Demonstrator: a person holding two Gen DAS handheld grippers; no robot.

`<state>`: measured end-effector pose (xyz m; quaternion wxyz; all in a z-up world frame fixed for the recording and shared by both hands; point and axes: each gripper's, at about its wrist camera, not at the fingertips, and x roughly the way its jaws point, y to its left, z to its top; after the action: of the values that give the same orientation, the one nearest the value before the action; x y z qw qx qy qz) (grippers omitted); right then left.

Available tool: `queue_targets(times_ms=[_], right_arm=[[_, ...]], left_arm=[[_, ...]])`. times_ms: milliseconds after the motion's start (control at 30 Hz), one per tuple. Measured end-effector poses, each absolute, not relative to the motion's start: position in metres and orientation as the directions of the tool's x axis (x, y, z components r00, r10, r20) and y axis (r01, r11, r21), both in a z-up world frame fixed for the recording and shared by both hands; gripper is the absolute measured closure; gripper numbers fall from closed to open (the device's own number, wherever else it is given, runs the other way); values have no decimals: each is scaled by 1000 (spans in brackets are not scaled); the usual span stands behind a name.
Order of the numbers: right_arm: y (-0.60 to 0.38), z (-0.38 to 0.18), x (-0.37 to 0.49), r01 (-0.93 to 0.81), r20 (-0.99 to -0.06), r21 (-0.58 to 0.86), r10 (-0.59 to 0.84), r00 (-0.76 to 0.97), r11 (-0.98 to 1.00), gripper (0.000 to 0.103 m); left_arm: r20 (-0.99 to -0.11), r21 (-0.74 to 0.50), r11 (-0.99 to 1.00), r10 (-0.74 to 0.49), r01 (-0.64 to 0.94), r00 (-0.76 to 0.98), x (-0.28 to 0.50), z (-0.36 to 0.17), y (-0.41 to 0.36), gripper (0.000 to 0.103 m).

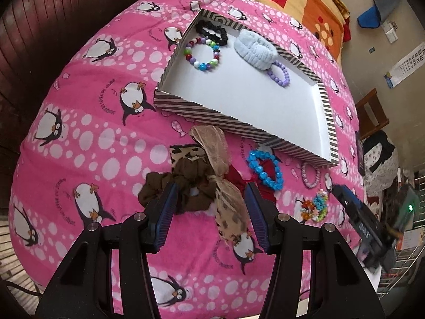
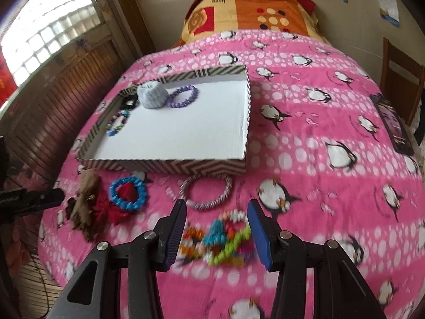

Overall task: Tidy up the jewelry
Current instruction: 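Grasp the brown scrunchie with beige bow with the left tool while the right tool grasps the braided bracelet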

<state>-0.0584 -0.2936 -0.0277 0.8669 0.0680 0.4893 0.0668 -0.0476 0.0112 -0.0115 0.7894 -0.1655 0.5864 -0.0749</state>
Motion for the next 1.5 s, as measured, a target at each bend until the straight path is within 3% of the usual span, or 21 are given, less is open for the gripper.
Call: queue_targets(times_ms=[500,633,700,767,833,1100,1333,1500], right_arm=[[-281,-70,-13,-9,-881,95,88,465,995,60],[-282,-70,-17,7,-876,86,72,476,996,71],[-285,-69,-19,13,-877,100,82,474,995,76],[-286,-67,-22,8,-877,116,99,470,993,86],[-286,-66,-27,0,-876,130,115,469,991,90],[-281,-41,-48,-39,-835,199,191,516,979,96],[-278,-7,-62,-94,-795,212,228,563,973,97],[-286,-1,-65,-90,-787,225,236,570,970,97]], left_arm=[[-926,-308,951,-293,-28,240,-31,-40,5,51],[-925,-287,958,-278,3,261,-33,-41,1,51],[-927,-270,962,-268,28,264,-33,-42,-2,59],[-930,-269,962,-271,43,247,-34,-44,-6,81],[-930,-273,960,-278,52,240,-36,-44,-7,88],[-908,-280,958,-284,60,308,-48,-16,6,98],[-867,-318,946,-320,69,382,-53,20,16,98],[-876,-341,939,-331,36,349,-55,17,20,97]])
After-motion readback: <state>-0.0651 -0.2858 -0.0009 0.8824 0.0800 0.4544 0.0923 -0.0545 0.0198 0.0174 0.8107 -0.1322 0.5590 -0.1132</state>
